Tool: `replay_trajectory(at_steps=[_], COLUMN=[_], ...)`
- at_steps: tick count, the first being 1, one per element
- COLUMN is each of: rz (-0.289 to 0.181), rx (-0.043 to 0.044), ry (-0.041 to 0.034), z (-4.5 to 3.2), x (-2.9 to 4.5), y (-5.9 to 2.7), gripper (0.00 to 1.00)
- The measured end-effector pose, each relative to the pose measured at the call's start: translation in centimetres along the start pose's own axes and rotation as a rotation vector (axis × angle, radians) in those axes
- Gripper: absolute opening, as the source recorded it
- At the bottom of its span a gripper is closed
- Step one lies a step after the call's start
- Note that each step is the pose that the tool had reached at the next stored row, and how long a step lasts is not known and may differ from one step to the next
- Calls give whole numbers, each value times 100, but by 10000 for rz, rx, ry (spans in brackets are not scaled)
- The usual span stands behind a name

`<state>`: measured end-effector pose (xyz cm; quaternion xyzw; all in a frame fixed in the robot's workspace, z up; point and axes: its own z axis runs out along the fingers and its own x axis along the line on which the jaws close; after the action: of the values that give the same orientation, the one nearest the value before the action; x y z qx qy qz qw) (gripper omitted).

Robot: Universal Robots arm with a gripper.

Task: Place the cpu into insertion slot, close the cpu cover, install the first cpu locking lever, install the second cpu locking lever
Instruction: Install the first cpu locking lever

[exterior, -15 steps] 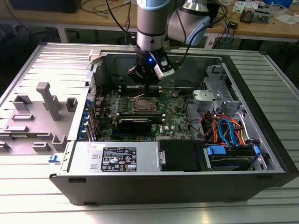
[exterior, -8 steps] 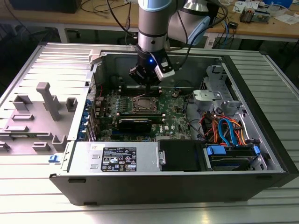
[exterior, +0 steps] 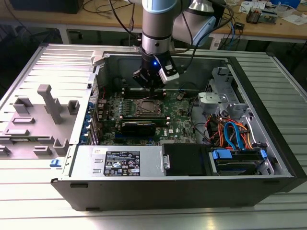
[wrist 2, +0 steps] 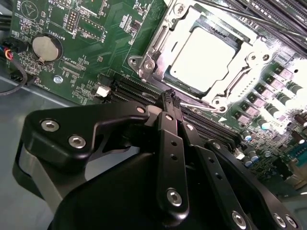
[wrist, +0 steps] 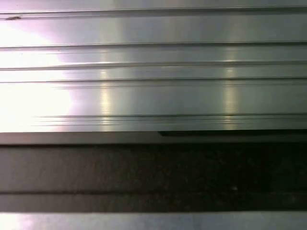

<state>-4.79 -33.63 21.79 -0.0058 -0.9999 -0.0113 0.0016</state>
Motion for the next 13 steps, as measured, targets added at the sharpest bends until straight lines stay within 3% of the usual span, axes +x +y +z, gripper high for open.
replay_trajectory(at_steps=[13], rz=[0], rx=[0], ry=[1], z=[83], x=[-30], y=[-1], gripper=[11])
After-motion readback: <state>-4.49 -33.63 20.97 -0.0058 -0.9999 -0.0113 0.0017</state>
